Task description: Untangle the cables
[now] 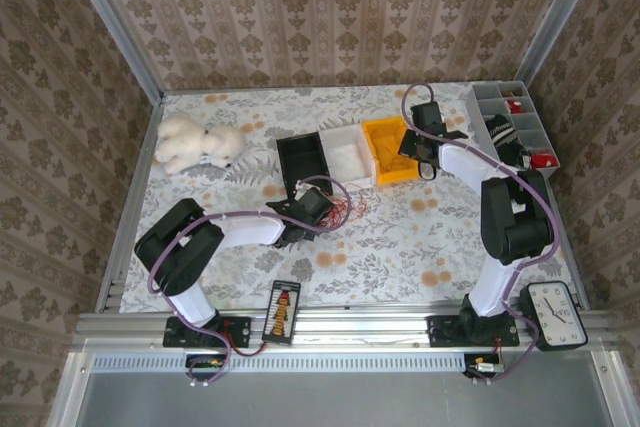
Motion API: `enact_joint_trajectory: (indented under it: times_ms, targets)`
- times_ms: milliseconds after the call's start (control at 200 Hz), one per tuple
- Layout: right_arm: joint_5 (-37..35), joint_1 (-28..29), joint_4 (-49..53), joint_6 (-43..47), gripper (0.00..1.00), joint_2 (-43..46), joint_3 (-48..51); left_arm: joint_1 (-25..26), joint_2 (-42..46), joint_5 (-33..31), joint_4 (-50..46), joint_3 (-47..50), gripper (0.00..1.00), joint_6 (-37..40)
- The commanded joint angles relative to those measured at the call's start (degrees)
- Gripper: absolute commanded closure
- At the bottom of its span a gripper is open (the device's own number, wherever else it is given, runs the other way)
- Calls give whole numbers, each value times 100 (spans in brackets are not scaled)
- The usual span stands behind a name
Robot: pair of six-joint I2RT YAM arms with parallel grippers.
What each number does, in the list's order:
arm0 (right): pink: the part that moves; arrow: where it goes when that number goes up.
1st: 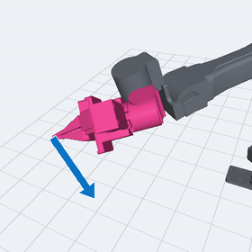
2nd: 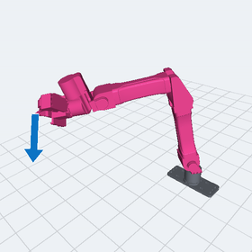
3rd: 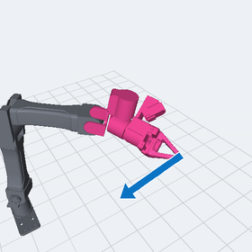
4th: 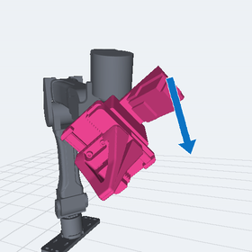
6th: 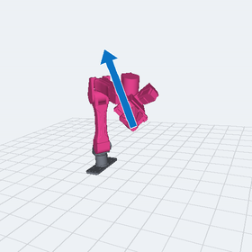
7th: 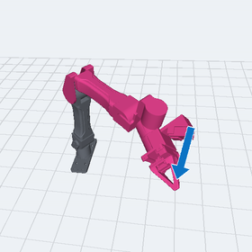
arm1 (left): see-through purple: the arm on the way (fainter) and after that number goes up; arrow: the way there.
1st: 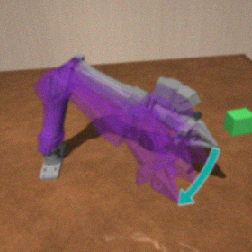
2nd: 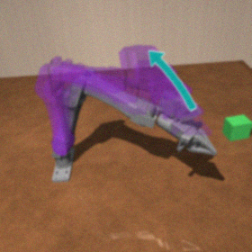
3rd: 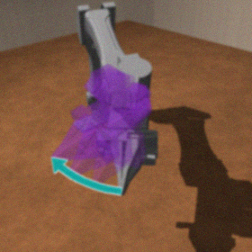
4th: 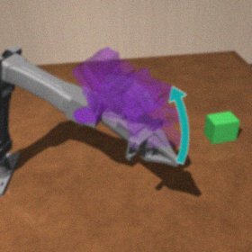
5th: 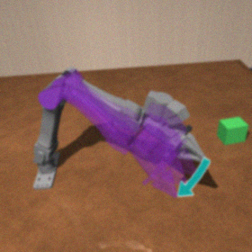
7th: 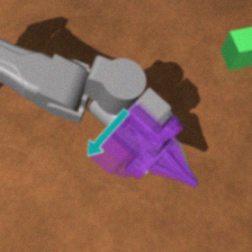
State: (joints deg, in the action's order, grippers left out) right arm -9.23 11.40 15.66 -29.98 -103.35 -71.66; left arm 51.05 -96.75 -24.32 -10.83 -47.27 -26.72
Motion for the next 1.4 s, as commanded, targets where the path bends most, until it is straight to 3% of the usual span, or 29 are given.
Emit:
enact_joint_trajectory:
  times_ms: [0, 140, 335, 380, 470, 635, 805, 1000, 1080, 1200, 1395]
  targets:
    - [-552, 148, 351, 353, 95, -39, -297, -119, -63, 135, -128, 182, 100, -9]
    - [-453, 317, 394, 587, 94, -252, -487, -122, -55, 135, -146, 176, 100, -3]
    - [338, 346, 281, 645, 90, -562, -661, -120, -28, 124, -178, 156, 100, 5]
    - [477, 341, 219, 655, 84, -557, -659, -121, -13, 118, -182, 156, 100, 2]
    - [527, 345, 11, 638, 57, -367, -530, -123, -11, 107, -180, 156, 100, 7]
    - [215, 350, -459, 629, 44, 297, -36, -113, -19, 77, -175, 147, 100, -18]
    - [142, 369, -692, 716, 44, 896, 508, -96, -19, 72, -167, 148, 100, -13]
    - [1631, 732, -975, 926, 45, 1394, 1465, -88, -28, 98, -130, 154, 100, 0]
    - [2086, 1034, -905, 996, 45, 1298, 1697, -94, -88, 108, -137, 123, 100, -9]
    - [1825, 1426, -941, 815, 45, 1005, 1864, -75, -150, 120, -156, 79, 100, 13]
    - [1989, 1541, -764, 578, 45, 336, 1564, -29, -151, 105, -165, 68, 100, 37]
